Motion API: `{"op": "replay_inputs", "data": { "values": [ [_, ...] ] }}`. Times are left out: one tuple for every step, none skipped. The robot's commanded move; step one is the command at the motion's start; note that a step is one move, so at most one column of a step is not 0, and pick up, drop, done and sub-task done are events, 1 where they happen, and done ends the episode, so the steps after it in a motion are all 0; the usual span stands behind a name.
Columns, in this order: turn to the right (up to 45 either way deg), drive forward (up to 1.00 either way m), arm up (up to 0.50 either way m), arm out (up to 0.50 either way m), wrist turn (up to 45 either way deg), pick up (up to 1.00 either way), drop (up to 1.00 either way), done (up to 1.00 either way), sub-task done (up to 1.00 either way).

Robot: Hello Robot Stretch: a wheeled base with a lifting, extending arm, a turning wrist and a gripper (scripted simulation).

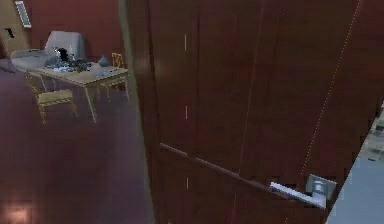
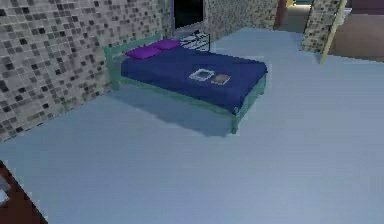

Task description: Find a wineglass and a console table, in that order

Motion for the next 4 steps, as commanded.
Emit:
{"op": "replay_inputs", "data": {
  "values": [
    [-21.0,0.0,0.0,0.0,0.0,0.0,0.0,0.0,0.0],
    [0.0,0.55,0.0,0.0,0.0,0.0,0.0,0.0,0.0],
    [-45.0,0.0,0.0,0.0,0.0,0.0,0.0,0.0,0.0],
    [-6.0,0.0,0.0,0.0,0.0,0.0,0.0,0.0,0.0]
  ]
}}
